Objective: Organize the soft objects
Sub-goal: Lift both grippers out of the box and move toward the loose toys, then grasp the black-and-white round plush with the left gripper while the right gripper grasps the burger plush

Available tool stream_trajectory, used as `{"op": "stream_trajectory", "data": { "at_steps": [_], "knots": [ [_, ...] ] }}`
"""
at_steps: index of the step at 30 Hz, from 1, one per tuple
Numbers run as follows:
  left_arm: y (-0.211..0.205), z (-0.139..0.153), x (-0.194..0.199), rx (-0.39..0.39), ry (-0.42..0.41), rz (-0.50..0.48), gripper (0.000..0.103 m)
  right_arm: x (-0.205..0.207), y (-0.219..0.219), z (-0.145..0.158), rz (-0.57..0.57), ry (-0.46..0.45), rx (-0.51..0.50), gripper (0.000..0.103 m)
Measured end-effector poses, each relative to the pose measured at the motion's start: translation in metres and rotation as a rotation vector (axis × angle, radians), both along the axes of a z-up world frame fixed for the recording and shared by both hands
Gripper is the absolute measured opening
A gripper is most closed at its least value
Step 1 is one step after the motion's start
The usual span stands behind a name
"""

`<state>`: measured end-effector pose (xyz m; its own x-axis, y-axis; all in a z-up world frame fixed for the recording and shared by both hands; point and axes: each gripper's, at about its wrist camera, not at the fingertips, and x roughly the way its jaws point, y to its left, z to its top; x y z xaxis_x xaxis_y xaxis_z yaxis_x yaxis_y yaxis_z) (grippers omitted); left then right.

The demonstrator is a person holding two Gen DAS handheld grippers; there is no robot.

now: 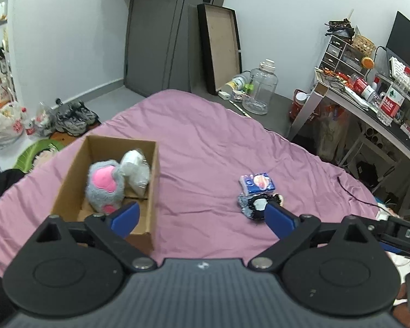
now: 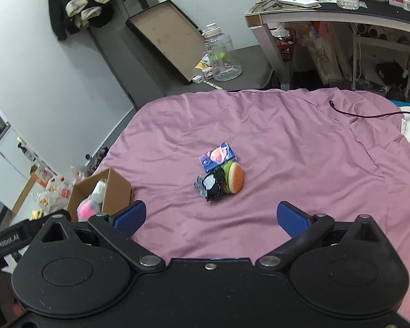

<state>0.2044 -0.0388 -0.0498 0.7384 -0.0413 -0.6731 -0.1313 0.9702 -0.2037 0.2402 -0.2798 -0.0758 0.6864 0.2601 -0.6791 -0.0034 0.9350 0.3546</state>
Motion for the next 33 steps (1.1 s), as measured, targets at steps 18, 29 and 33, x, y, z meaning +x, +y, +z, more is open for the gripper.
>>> {"op": "stream_trajectory", "data": {
  "at_steps": [18, 29, 33],
  "knots": [
    [-0.04, -0.042, 0.086, -0.083, 0.082, -0.055, 0.091, 0.087, -0.029, -0.054, -0.132, 0.105, 0.123, 0.089],
    [-0.06, -0.08, 0.13, -0.119, 0.175, -0.031, 0.074, 0.136, -0.034, -0.092, -0.158, 0.203, 0.181, 0.074],
    [-0.065, -0.091, 0.144, -0.126, 0.191, -0.024, 0.069, 0.151, -0.031, -0.102, -0.145, 0.223, 0.208, 0.065]
  ]
}}
